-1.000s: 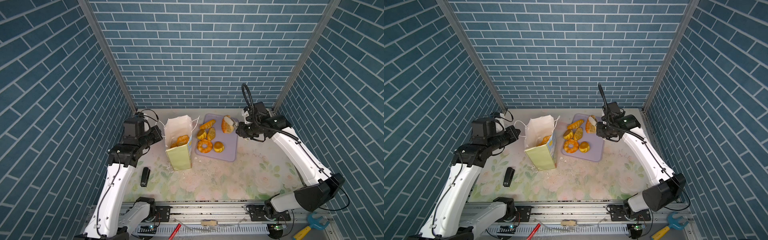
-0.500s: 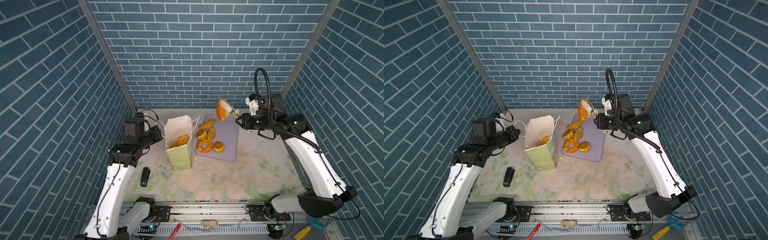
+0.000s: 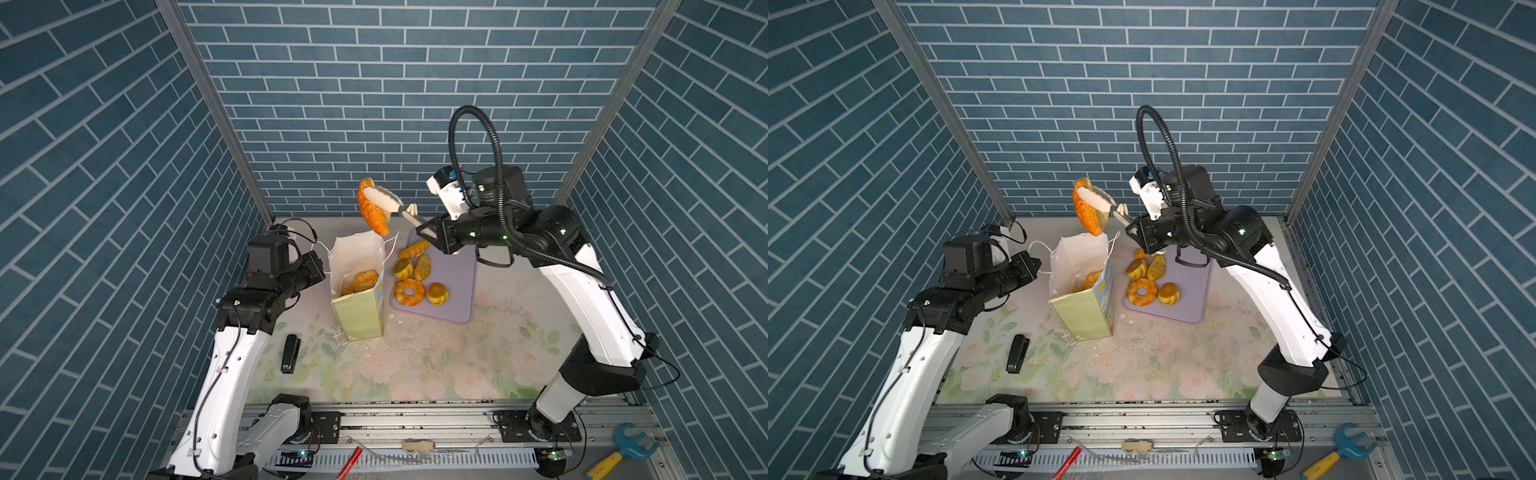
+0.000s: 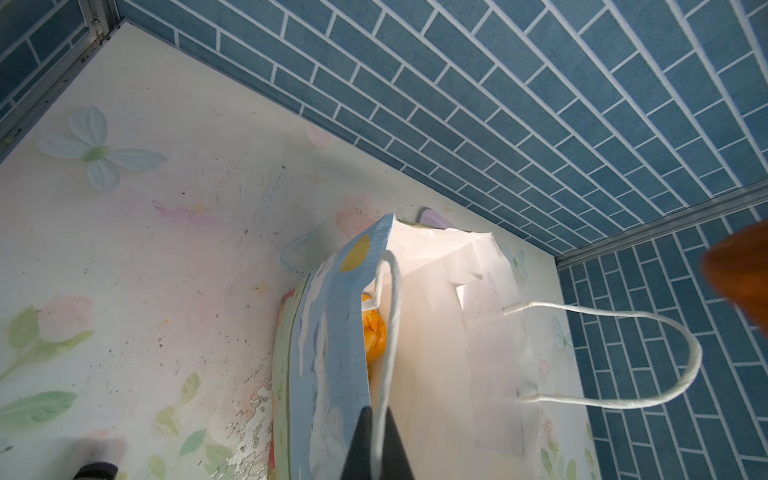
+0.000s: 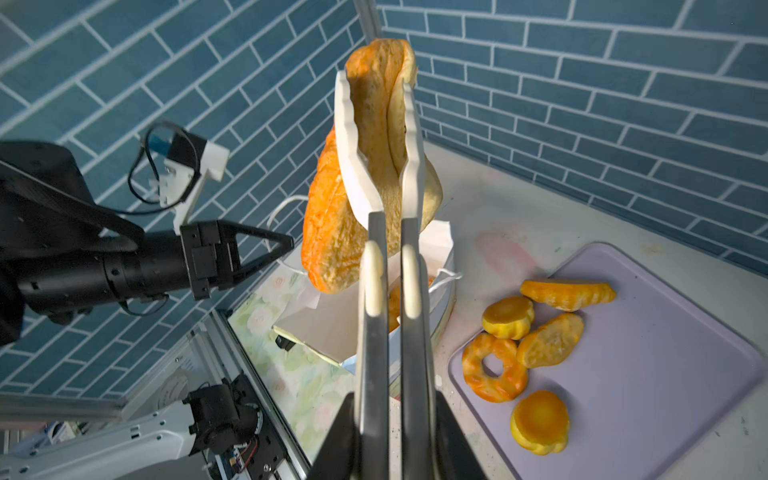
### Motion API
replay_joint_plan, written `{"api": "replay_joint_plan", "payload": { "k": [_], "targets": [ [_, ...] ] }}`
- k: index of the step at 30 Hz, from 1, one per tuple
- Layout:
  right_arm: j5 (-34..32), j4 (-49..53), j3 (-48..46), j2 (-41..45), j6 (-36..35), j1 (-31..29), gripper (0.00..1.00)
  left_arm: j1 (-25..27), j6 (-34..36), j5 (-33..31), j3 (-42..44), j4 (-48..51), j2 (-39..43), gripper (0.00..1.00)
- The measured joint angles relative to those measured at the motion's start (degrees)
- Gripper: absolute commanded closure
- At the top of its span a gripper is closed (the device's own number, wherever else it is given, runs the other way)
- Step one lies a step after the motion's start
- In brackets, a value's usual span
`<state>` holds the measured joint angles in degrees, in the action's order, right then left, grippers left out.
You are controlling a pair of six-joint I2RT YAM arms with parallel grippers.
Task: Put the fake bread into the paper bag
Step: 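Carry the croissant over the bag and release it inside, then withdraw the open tongs from the bag back over the tray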
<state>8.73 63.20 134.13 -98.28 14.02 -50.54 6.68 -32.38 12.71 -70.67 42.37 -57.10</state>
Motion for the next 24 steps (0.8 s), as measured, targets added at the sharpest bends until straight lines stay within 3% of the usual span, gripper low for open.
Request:
{"api": "replay_joint_plan", "payload": {
  "k": [9, 13, 16, 24],
  "targets": [
    [-4.1, 3.2, -3.3, -5.4, -2.6, -5.5, 0.79, 0.0, 0.0, 0.0, 0.0, 0.2, 0.2, 1.00],
    [-6.2, 4.3, -4.5, -5.4, -3.0, -6.2, 0.61, 0.0, 0.0, 0.0, 0.0, 0.2, 0.4, 1.00],
    [-7.2, 4.7, -4.5, -5.4, -4.0, -6.4, 0.54, 0.0, 0.0, 0.0, 0.0, 0.2, 0.5, 1.00],
    [-8.3, 4.9, -1.1, -5.6, -4.1, -6.7, 0.50, 0.0, 0.0, 0.0, 0.2, 0.3, 0.5, 1.00]
  ]
}}
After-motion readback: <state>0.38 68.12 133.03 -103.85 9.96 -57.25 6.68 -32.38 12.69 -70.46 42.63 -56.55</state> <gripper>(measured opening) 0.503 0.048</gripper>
